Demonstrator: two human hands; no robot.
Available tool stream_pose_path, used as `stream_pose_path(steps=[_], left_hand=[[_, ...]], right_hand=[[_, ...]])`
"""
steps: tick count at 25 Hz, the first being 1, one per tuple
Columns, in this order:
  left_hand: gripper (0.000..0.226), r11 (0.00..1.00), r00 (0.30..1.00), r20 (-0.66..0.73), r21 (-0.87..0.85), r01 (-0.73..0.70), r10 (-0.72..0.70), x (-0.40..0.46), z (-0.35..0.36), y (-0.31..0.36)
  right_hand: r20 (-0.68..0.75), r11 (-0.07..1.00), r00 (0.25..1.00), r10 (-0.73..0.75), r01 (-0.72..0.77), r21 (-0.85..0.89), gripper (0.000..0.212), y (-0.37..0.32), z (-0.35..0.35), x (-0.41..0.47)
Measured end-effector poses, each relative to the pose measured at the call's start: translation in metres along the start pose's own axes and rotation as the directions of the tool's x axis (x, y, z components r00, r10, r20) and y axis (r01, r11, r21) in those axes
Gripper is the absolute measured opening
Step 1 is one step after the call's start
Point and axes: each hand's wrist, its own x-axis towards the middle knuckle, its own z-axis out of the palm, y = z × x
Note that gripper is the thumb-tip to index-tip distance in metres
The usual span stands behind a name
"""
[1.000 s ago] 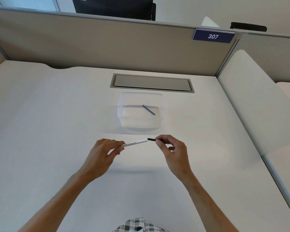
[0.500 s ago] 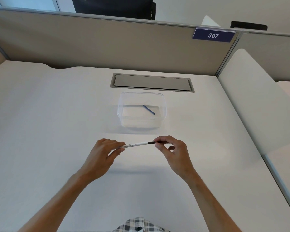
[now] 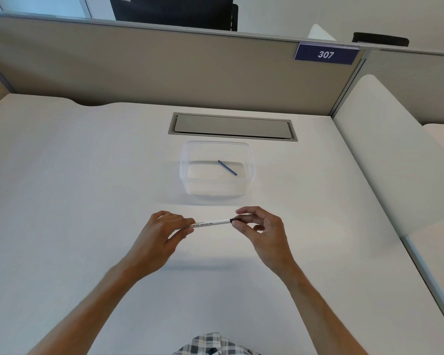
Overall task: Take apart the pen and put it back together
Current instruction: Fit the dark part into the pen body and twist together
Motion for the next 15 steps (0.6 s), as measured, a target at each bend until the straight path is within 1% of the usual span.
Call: stream_pose_path(steps=[5, 11, 15], left_hand=[[0.015, 1.000, 1.000, -0.014, 0.000, -0.011, 0.011, 0.0003, -0.0002, 0.0011], [0.017, 1.000, 1.000, -0.017, -0.004, 0.001, -0.001, -0.0005, -0.0021, 0.0008], [0.016, 1.000, 1.000, -0.026, -0.009, 0.002, -0.002, -0.0003, -0.0037, 0.0037]], right_hand=[[-0.017, 1.000, 1.000, 0.014, -0.013, 0.006, 0.006, -0.0017, 0.0018, -0.0008], [0.032, 0.999, 0.999, 0.028, -0.027, -0.031, 0.013, -0.0025, -0.0004, -0.0011], [0.065, 0.998, 0.998, 0.019, -0.015, -0.059, 0.010, -0.0026, 0.0013, -0.0015]])
